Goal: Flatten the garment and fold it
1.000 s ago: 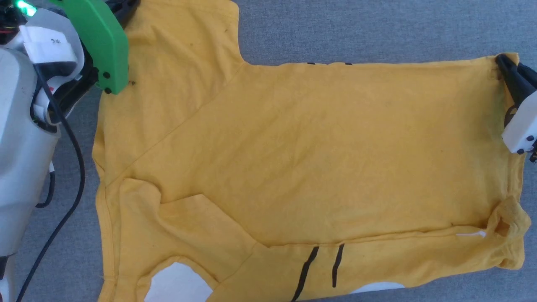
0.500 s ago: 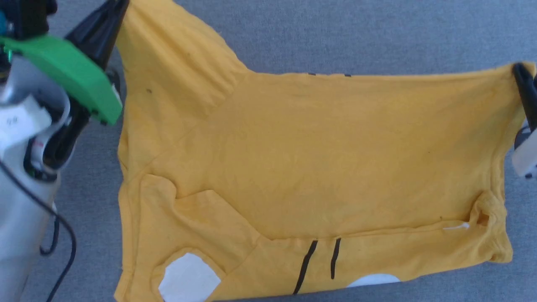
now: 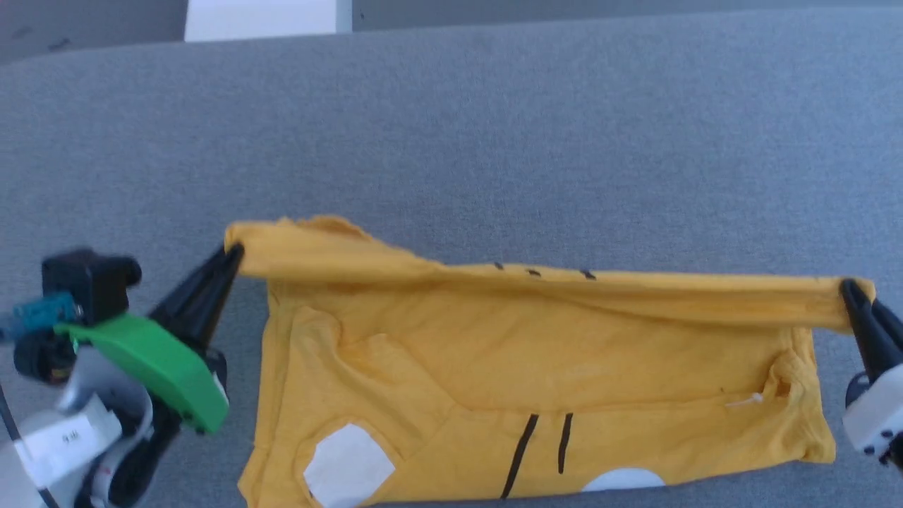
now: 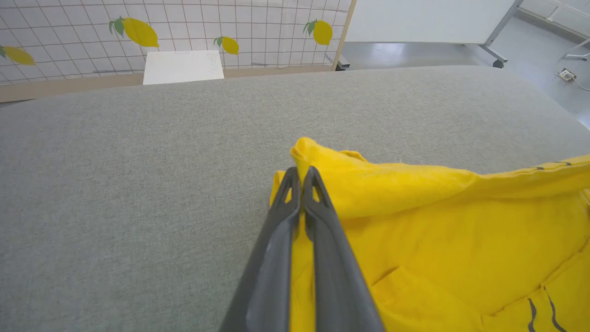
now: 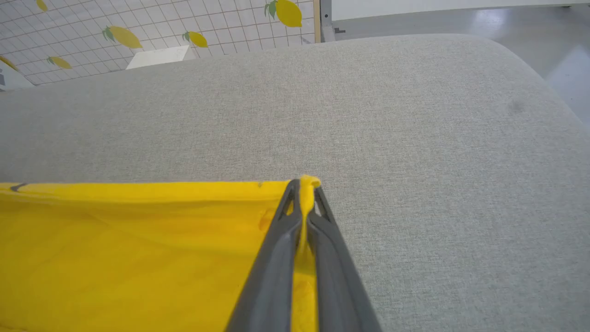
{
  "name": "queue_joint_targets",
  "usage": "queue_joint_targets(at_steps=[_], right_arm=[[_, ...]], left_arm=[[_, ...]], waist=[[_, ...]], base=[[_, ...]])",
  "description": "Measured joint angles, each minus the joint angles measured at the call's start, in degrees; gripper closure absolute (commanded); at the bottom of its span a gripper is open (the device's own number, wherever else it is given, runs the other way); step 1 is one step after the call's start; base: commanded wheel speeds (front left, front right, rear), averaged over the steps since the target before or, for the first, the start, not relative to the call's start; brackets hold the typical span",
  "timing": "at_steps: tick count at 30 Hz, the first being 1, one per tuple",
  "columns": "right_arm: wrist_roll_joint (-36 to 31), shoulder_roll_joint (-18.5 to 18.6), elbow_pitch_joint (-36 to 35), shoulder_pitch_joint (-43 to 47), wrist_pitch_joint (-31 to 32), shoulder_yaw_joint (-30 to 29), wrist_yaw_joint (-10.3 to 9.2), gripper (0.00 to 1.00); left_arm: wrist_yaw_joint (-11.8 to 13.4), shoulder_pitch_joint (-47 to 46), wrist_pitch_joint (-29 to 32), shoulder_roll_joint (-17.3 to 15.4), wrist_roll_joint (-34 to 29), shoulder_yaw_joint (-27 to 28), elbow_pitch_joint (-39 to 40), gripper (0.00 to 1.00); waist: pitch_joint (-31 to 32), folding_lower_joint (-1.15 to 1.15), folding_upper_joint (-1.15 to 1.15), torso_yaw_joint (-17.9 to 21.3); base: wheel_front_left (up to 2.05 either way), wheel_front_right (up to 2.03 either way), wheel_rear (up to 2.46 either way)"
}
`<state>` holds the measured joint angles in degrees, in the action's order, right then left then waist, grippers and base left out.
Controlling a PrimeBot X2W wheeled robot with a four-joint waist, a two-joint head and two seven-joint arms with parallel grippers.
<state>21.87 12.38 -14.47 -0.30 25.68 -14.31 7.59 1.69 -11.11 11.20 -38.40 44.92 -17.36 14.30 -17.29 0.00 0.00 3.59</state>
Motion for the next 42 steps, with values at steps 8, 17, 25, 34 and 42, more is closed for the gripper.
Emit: queue_joint_targets(at_steps=[8,17,25,34,42], right_arm=[[1.6,-1.6,1.4,8.4,-0.5,-0.2,0.0,1.0],[-0.5,-0.5,7.9,11.8,-2.1,2.5,-0.01,0.0],[-0.5,-0.2,9.9,10.0,-3.4,3.3,-0.01,0.0],[-0.3,-0.3,9.2,9.4,-3.0,-1.4,-0.01,0.0],[-2.1,-0.8,16.2,9.0,-2.4,0.5,-0.01,0.0]], left_arm=[[1.5,13.0,-0.8,0.9,2.7,-2.4,-1.1,1.0],[0.8,15.5,-1.7,6.0,1.8,-9.0,-11.9,0.98],[1.0,12.2,-7.4,9.9,0.2,-7.5,-15.2,0.0],[11.2,12.2,-25.0,11.2,-8.7,3.3,-6.6,0.0],[14.4,14.8,-25.8,13.3,-17.1,6.2,0.4,0.0]], waist=[[6.0,0.0,0.0,-1.5],[9.6,0.0,0.0,-2.7],[9.3,0.0,0.0,-2.1],[8.4,0.0,0.0,-1.6],[7.2,0.0,0.0,-2.8]], base=[[0.0,0.0,0.0],[0.0,0.0,0.0],[0.0,0.0,0.0],[0.0,0.0,0.0],[0.0,0.0,0.0]])
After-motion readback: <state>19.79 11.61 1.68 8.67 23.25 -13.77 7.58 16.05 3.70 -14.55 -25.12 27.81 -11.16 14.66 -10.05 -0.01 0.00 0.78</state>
